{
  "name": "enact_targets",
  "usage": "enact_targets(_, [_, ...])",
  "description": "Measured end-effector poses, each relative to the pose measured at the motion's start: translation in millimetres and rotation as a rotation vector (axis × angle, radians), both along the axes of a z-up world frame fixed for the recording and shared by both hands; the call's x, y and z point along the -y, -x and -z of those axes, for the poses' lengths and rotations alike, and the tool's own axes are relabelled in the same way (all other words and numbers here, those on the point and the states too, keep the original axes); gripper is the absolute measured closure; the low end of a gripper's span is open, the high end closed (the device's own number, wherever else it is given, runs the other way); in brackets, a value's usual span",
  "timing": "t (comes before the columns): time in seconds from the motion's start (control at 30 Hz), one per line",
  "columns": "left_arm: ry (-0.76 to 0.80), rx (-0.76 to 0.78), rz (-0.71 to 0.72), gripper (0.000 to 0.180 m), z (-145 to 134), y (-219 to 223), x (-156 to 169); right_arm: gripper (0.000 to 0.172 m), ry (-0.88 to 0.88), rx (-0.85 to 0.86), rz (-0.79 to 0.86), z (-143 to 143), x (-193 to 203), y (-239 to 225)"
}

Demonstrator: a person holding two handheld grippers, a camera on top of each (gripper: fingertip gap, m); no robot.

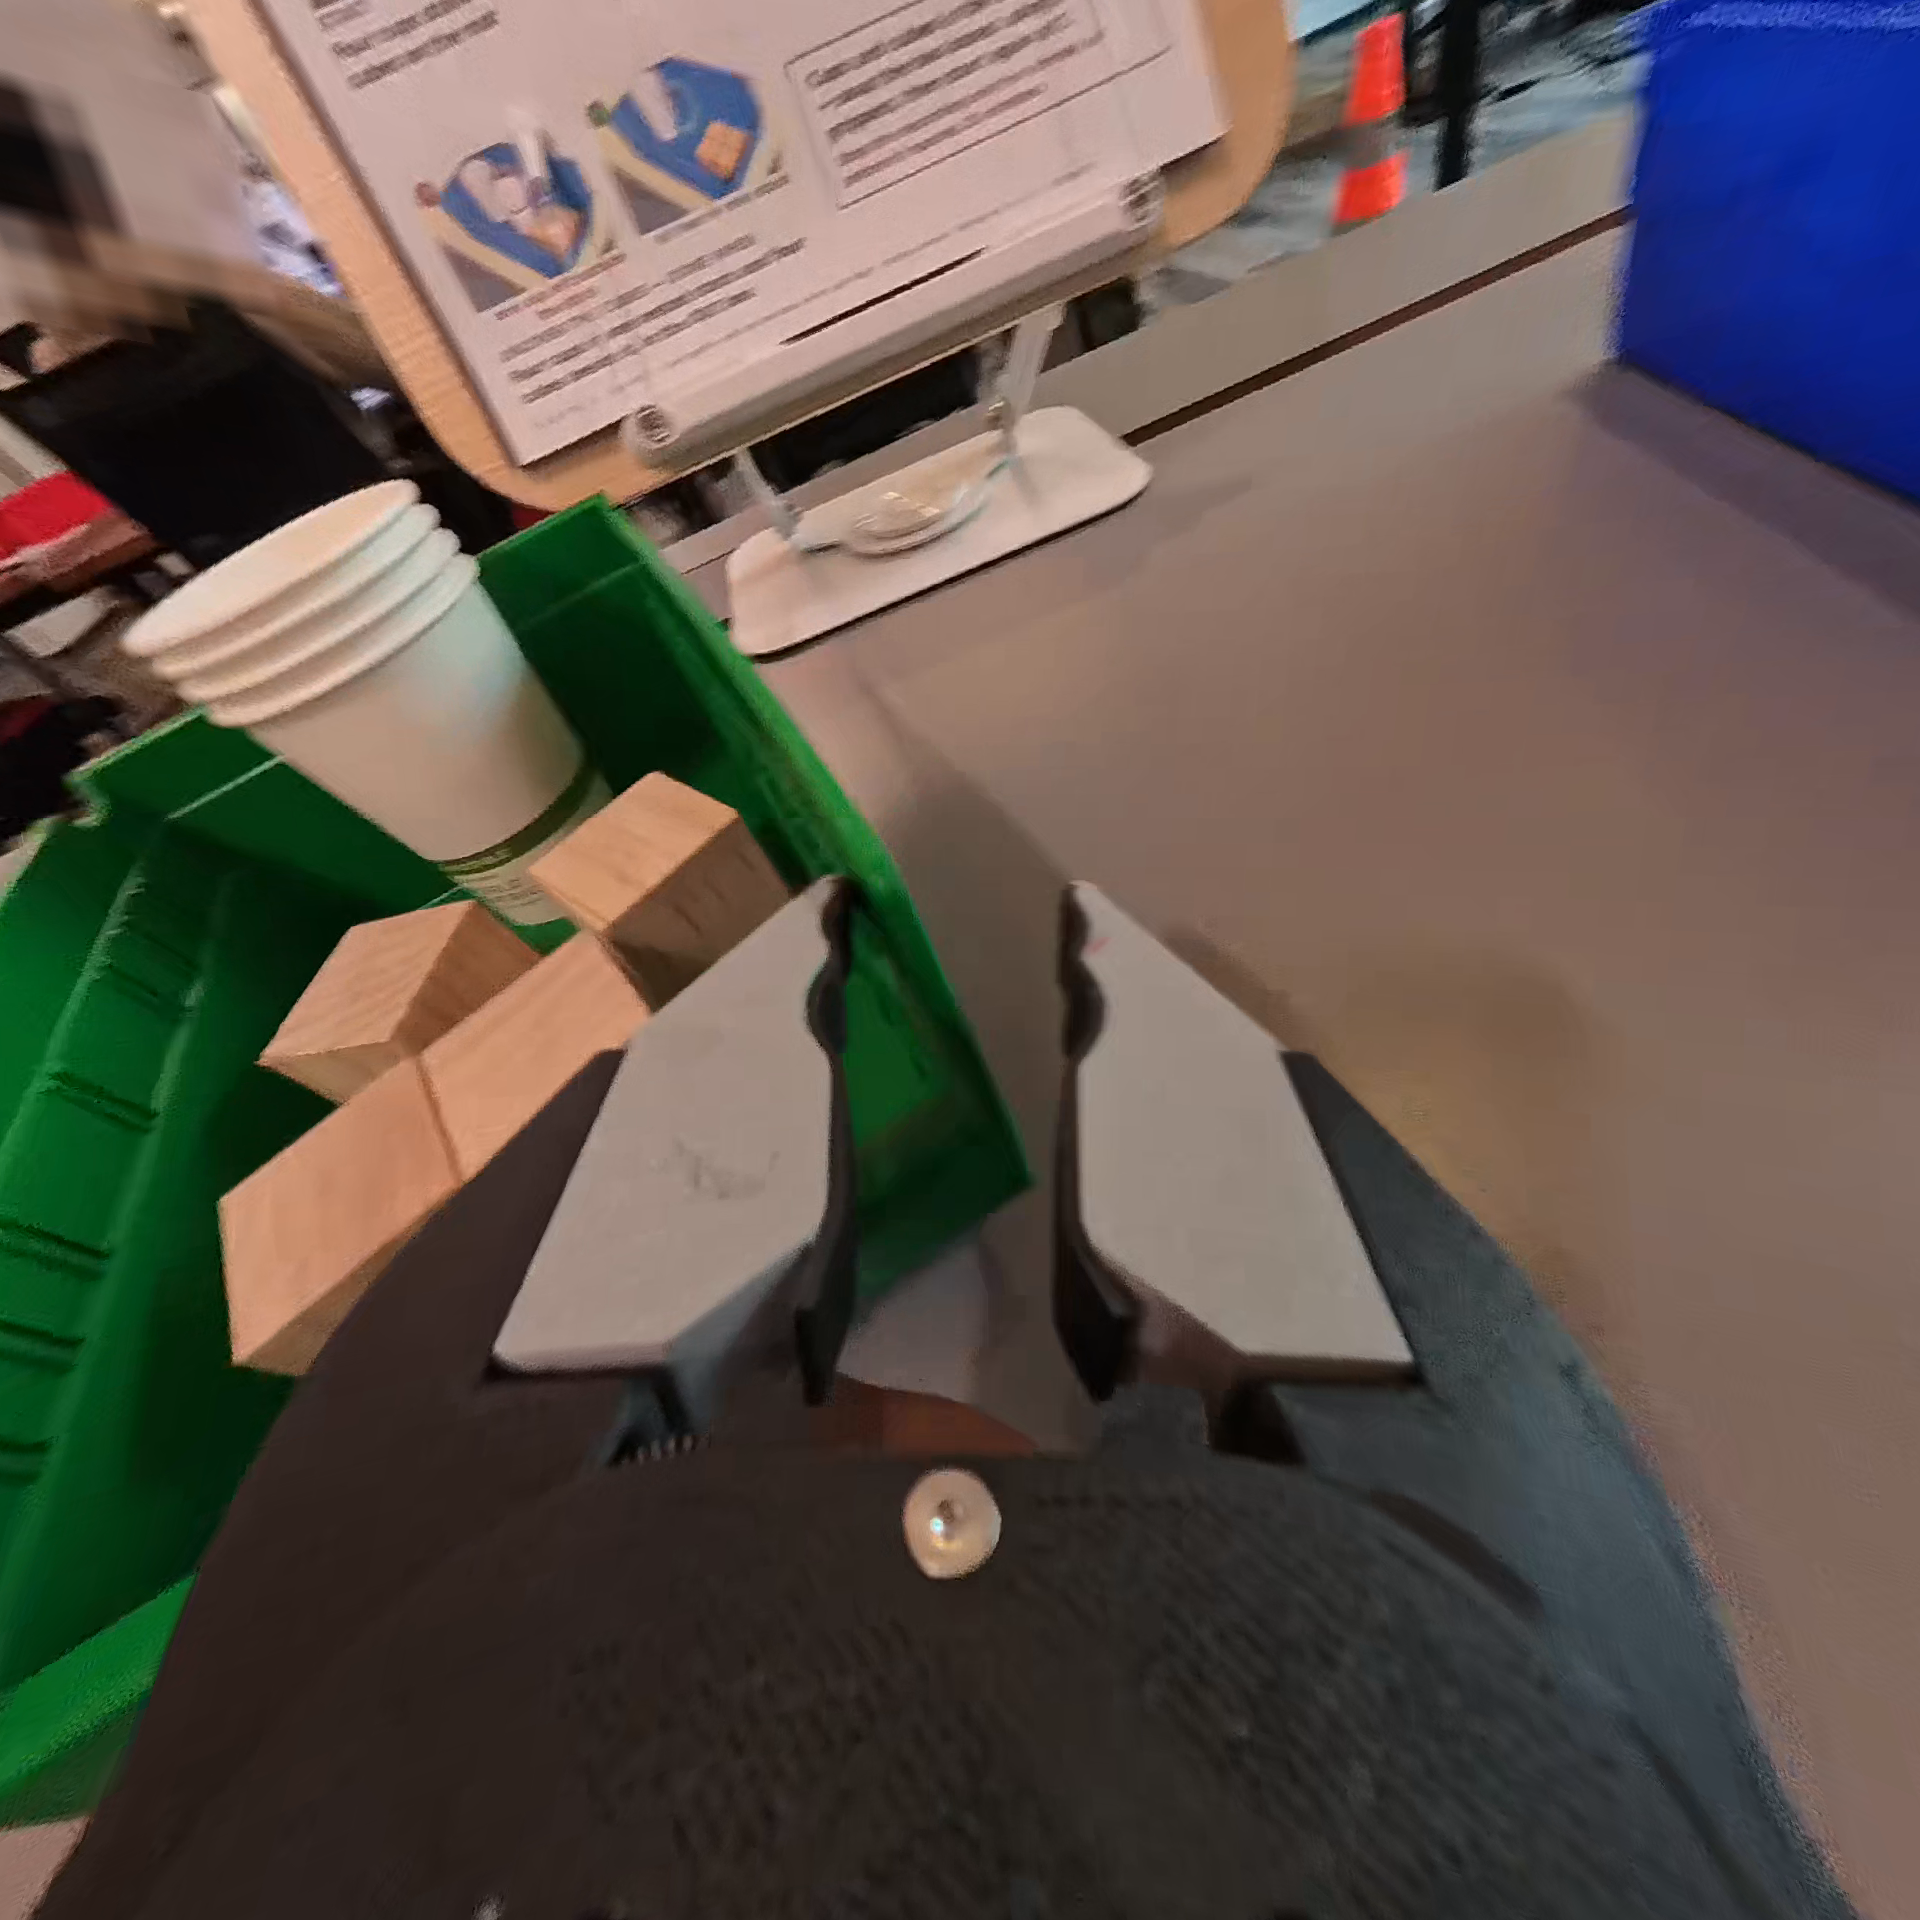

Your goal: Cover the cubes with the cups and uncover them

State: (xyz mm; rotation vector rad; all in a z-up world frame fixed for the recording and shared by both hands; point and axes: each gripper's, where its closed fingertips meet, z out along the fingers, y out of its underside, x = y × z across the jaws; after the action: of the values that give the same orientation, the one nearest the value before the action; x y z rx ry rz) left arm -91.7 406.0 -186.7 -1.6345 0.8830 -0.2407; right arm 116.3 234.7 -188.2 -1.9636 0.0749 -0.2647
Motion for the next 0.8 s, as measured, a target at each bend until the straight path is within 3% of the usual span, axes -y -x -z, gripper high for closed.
enact_targets(0.03, [-0.025, -0.013, -0.047, 0.163, -0.8, 5.9, -10.7, 0.119, 0.017, 0.043, 0.034, 0.9, -11.6, -8.7])
enact_targets(0.1, [-0.032, -0.004, -0.022, 0.164, -1.6, 10.6, -16.4, 0.131, 0.066, 0.083, 0.056, 9.8, -30.4, -21.0])
enact_targets(0.2, [-0.152, -0.082, -0.204, 0.177, -3.2, 54.1, -39.7, 0.156, 0.052, 0.164, 0.06, 17.4, -43.2, -32.0])
enact_targets(0.27, [-0.045, 0.046, -0.201, 0.179, -4.7, 74.1, -48.3, 0.159, 0.089, 0.211, 0.083, 19.0, -39.6, -37.7])
enact_targets(0.4, [-0.008, 0.126, -0.313, 0.177, -6.0, 124.3, -63.3, 0.157, 0.05, 0.2, -0.013, 18.7, -37.6, -28.3])
enact_targets(0.5, [-0.054, 0.068, -0.325, 0.176, -6.1, 136.4, -61.0, 0.159, 0.036, 0.133, -0.029, 18.8, -34.0, -29.1])
enact_targets(0.7, [-0.129, -0.01, -0.287, 0.177, -7.2, 122.8, -52.9, 0.166, 0.048, 0.157, 0.124, 18.5, -22.7, -52.7])
enact_targets(0.8, [-0.225, -0.019, -0.269, 0.16, -16.1, 113.2, -46.8, 0.163, 0.008, 0.184, 0.167, 11.2, -18.7, -56.8])
